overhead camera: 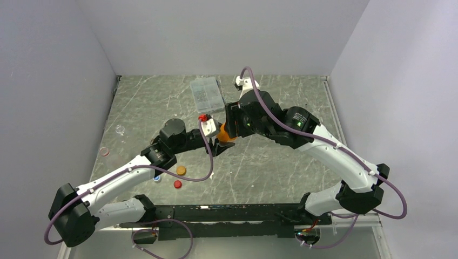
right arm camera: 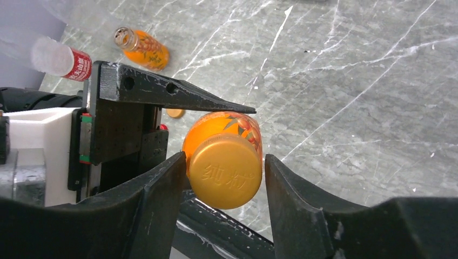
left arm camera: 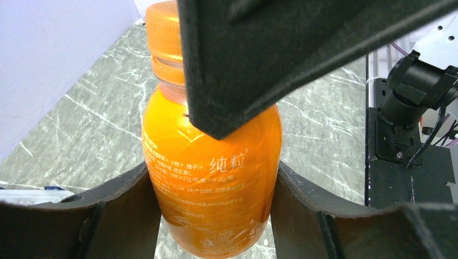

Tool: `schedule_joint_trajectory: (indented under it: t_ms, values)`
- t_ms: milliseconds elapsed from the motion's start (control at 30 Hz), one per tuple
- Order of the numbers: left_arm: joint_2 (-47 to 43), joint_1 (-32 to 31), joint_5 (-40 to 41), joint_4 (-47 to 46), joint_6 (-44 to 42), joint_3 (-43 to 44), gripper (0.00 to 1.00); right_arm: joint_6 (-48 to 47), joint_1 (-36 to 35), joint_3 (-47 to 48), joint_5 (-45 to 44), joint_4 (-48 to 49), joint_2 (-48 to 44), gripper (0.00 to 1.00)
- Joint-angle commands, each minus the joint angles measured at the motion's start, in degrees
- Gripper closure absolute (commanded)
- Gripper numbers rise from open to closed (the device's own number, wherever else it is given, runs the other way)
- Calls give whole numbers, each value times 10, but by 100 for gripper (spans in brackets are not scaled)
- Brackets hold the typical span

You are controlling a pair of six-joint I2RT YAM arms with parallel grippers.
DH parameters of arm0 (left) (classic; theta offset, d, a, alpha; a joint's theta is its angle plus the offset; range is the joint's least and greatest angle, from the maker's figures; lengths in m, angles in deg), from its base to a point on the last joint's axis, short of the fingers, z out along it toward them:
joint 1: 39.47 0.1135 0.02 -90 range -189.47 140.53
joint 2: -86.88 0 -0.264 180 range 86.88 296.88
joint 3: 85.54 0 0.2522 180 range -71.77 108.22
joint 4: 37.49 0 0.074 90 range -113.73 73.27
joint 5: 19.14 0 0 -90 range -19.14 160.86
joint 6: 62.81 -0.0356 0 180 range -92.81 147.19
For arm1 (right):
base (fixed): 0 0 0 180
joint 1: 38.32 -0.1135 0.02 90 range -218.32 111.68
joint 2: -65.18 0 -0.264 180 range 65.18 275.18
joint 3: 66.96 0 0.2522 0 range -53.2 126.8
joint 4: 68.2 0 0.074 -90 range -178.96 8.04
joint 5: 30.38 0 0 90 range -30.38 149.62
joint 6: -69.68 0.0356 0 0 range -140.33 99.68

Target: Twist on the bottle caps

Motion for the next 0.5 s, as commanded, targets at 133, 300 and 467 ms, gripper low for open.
schedule_joint_trajectory:
  t_ms: [133,300,467]
  values:
    - [0,-1,9,-38,3,-8,100,7,1,-5,-10,37,-9,54]
    - [0,-1,20,-41,17,-7,98,4,2,-4,-12,33,0,75]
    - [-3,-1,56,-37,77,0,46,-3,28,-12,-16,30,2,87]
